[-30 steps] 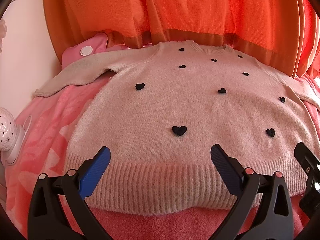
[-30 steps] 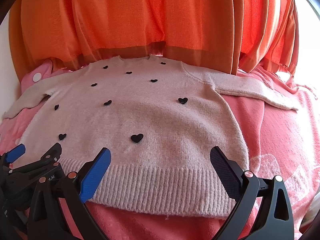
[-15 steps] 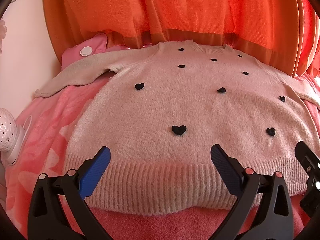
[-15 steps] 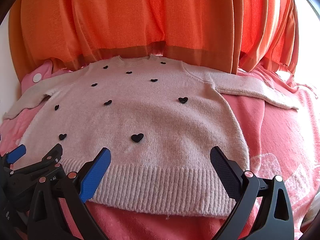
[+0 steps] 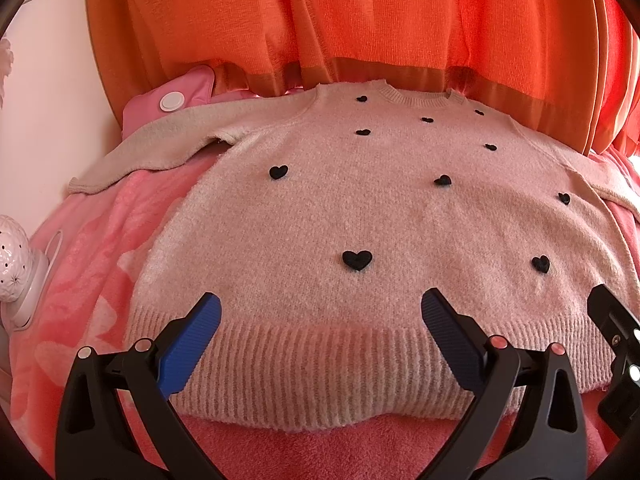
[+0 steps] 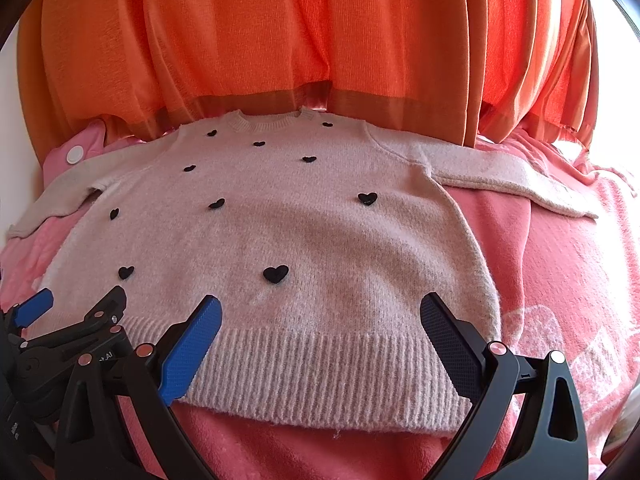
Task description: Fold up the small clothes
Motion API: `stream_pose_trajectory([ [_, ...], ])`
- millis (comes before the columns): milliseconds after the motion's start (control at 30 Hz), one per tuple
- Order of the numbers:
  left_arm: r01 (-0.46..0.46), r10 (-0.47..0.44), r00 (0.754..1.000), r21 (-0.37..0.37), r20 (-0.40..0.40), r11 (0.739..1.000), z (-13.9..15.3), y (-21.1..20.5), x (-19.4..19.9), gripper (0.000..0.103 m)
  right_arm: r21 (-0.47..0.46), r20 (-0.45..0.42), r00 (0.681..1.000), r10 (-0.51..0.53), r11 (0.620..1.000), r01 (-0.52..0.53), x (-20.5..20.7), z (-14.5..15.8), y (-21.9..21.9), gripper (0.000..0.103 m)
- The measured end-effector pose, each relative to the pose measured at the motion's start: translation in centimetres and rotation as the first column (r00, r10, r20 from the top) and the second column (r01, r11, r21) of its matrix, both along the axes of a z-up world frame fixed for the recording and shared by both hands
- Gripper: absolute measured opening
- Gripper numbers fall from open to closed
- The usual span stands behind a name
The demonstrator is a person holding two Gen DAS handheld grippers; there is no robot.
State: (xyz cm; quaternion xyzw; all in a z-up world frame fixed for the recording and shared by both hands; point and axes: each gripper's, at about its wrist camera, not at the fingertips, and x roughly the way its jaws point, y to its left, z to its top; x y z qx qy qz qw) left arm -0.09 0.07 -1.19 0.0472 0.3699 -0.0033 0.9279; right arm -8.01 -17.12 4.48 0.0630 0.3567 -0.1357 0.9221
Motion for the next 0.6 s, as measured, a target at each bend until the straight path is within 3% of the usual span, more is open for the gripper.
stream_pose_trajectory([
  [600, 0.001, -0.001, 1.0, 0.0, 0.0, 1.0, -0.1, -0.21, 0.06, 0.098, 0.002, -0.001, 1.0, -0.001, 1.0, 0.001, 0.0, -0.09, 0.07, 0.098],
])
